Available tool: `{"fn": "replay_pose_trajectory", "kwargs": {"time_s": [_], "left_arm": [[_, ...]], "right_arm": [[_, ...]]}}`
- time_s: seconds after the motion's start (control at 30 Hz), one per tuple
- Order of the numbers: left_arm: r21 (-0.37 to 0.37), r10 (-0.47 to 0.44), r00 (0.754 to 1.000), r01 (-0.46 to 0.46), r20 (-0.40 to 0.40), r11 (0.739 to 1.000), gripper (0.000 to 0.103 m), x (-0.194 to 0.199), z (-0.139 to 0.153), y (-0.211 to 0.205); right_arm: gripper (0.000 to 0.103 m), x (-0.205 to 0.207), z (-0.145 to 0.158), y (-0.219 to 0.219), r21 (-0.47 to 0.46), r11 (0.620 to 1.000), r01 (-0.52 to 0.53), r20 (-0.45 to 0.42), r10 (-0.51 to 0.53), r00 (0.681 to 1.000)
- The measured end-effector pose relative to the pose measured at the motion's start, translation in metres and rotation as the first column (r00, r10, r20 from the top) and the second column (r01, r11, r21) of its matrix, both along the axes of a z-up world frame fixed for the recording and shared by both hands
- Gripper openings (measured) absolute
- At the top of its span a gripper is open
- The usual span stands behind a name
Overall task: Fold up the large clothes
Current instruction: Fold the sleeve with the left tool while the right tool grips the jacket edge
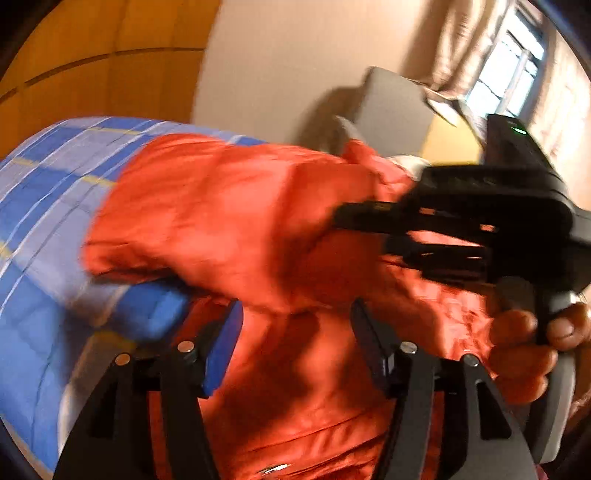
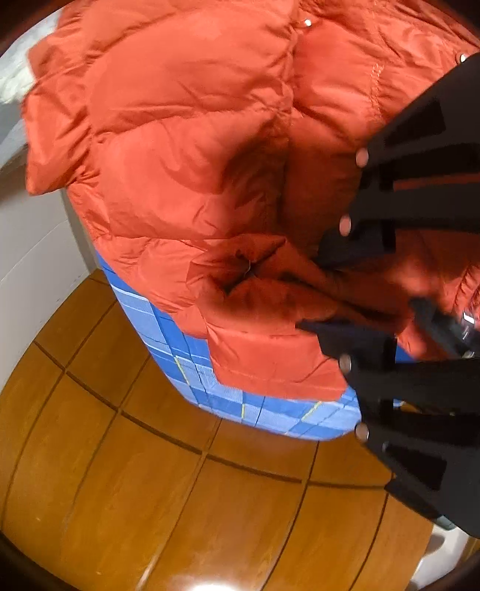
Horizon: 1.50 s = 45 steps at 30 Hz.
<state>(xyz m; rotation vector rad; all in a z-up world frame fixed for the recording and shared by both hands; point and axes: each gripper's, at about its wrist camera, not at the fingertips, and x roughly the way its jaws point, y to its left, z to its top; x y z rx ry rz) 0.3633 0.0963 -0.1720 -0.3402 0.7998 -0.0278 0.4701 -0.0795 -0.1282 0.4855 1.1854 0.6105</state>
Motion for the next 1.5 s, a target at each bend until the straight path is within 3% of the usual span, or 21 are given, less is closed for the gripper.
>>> {"fn": "replay_pose_trajectory", "kwargs": {"time_s": [0.1, 0.27, 0.47, 0.73, 1.1, 1.5], "left_arm": [[0.011, 0.109, 0.993, -0.108, -0.038, 0.994, 0.06, -0.008, -0.005, 0.02], [0.0, 0.216, 0.971, -0.217, -0.1, 0.976, 0.061, -0.004, -0.015, 0.048], [0.004, 0.239, 0.962, -0.24, -0.13, 0.971, 0.062, 0.018, -0.015, 0.056], [0.035, 0.231, 0.964, -0.229, -0.132, 0.973, 0.064, 0.051, -0.008, 0.039], [0.107, 0.182, 0.972, -0.167, -0.149, 0.98, 0.064, 0.077, -0.011, 0.01], [0.14, 0.188, 0.969, -0.166, -0.162, 0.976, 0.064, 0.072, -0.012, 0.013]], "right_arm": [[0.013, -0.003, 0.01, -0.006, -0.012, 1.0, 0.008, 0.041, -0.008, 0.999], [0.011, 0.001, 0.042, -0.023, 0.018, 0.998, 0.054, 0.118, -0.056, 0.991], [0.009, 0.008, 0.068, -0.057, -0.013, 0.989, 0.144, 0.198, -0.139, 0.97], [0.009, 0.009, 0.077, -0.125, -0.015, 0.966, 0.259, 0.232, -0.249, 0.94], [0.009, -0.004, 0.052, -0.228, -0.046, 0.895, 0.444, 0.198, -0.427, 0.882], [0.009, -0.01, 0.009, -0.265, -0.144, 0.837, 0.528, 0.132, -0.512, 0.848]]}}
